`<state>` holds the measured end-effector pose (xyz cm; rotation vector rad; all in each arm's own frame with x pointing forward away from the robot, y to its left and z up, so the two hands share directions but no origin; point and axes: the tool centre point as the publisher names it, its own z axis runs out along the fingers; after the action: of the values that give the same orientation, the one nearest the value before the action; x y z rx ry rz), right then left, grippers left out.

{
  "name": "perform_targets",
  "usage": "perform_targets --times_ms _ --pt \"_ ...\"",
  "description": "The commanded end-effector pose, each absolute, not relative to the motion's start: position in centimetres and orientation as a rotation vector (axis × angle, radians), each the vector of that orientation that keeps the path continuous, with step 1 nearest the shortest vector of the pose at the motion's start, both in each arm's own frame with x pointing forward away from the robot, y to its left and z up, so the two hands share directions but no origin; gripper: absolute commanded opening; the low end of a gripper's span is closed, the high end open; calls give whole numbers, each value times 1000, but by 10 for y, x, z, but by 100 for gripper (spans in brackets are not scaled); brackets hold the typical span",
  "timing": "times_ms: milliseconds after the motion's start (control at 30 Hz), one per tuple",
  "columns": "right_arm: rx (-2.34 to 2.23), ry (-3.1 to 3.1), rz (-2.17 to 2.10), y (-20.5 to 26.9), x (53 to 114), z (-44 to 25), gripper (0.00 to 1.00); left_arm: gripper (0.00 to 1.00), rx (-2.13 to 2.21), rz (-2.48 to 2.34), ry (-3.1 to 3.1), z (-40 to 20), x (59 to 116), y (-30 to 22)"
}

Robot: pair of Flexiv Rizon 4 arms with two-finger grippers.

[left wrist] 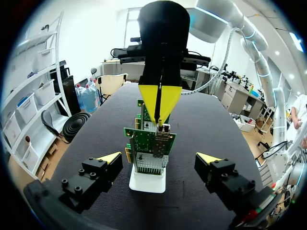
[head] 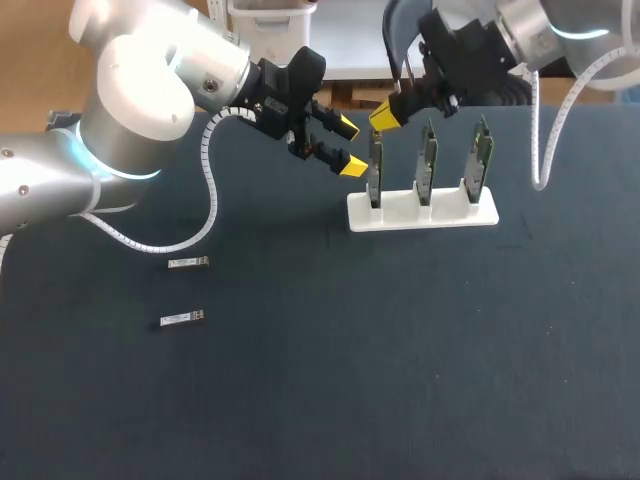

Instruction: Pick up the optical module with the left hand, and insert it into the network port with the right hand.

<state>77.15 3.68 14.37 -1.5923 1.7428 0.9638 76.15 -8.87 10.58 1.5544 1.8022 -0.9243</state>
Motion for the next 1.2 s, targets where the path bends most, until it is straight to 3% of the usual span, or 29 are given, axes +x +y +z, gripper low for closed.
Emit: perform_targets --times_ms 33,700,1200 --pt "-1594 1748 964 38 773 142 0 100 1559 -925 1805 106 763 -89" --pt "-1607 1784 972 38 767 130 0 100 1559 -925 1805 106 763 -89" --pt "-1523 1652 1054 29 766 175 0 100 1559 -925 1805 106 763 -89"
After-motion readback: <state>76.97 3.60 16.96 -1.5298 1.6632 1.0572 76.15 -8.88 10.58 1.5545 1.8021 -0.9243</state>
